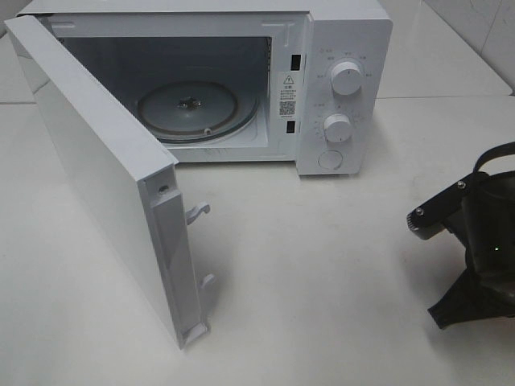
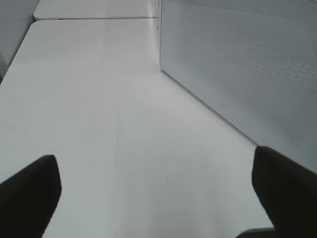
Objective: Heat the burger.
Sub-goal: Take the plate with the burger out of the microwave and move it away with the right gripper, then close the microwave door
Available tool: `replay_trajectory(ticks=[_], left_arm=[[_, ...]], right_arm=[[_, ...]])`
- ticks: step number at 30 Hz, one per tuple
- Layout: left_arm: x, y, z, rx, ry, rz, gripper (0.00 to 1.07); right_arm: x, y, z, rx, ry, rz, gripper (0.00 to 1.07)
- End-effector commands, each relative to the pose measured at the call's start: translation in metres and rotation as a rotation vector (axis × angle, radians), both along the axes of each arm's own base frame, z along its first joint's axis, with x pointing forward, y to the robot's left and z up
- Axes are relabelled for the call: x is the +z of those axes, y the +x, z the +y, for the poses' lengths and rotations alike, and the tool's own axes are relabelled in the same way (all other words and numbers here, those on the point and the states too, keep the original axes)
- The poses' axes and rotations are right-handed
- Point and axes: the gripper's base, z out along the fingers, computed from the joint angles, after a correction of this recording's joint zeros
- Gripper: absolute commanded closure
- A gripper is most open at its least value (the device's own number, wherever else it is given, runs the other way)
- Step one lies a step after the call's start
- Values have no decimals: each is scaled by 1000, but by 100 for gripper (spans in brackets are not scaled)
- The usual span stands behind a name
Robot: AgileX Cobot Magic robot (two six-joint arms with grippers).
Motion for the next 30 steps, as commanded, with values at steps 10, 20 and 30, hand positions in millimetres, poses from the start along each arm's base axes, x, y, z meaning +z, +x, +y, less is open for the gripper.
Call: replay_trajectory(ticks=[10,20,30], left_arm=[[0,-1,0,2,-3,-25,8],[0,-1,0,2,-3,-25,8],[0,-1,0,2,-3,-25,8]], right_arm=[[-25,12,1,-31,-96,-18,102],[-26,21,5,-29,-101,-15,78],[-15,23,14,-10,-63,75,56]])
